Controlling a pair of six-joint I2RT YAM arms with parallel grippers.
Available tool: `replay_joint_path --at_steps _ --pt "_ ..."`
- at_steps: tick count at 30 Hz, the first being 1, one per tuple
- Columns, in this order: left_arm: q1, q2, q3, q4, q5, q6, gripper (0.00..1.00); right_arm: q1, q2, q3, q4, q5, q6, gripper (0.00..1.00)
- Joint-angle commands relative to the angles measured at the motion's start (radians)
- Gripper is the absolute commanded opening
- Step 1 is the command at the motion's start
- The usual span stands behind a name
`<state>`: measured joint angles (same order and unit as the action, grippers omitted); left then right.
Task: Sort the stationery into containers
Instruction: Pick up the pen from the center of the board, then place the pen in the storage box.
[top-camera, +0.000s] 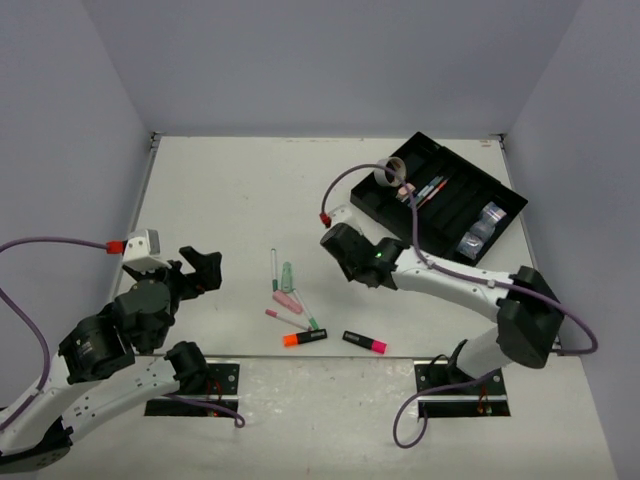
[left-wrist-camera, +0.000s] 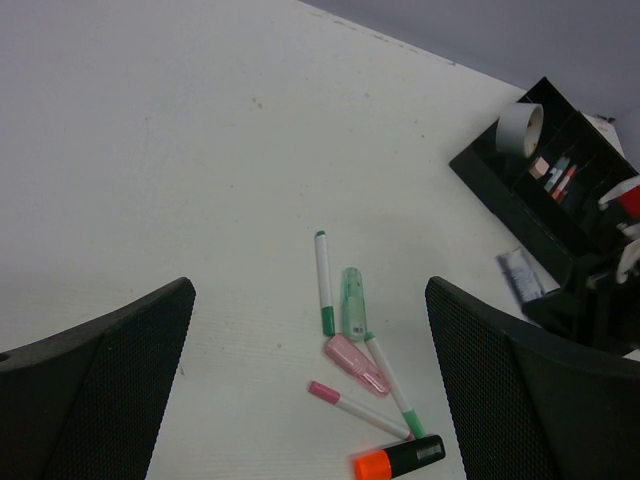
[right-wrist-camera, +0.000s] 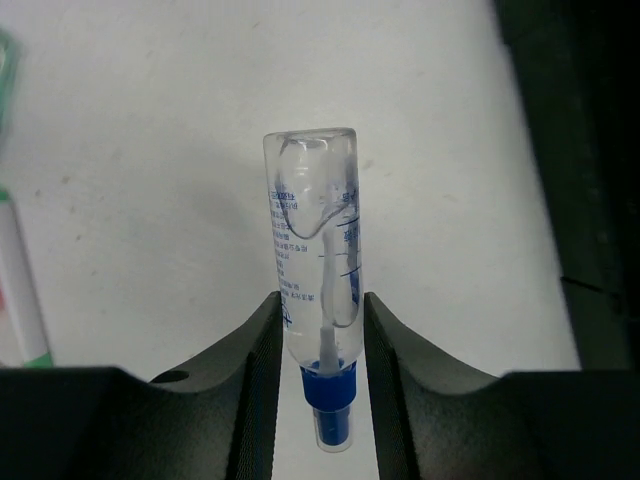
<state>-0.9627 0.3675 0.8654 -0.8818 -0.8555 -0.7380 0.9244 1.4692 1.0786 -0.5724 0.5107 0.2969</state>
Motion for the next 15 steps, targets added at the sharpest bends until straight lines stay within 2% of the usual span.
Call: replay_joint_path --at_steps 1,8,15 --pt "0.002 -0.022 -0.006 0.050 -0.005 0.025 1.00 -0.149 -0.016 0.024 0.015 0.127 -0.169 0.00" --pt "0.001 -0.029 -0.008 0.061 0.008 0.038 1.00 -0.347 0.083 0.066 0.137 0.050 -0.451 0.00" --pt "0.001 -0.020 -0.012 0.072 0.018 0.051 1.00 -0.436 0.104 0.082 0.229 -0.113 -0.656 0.00"
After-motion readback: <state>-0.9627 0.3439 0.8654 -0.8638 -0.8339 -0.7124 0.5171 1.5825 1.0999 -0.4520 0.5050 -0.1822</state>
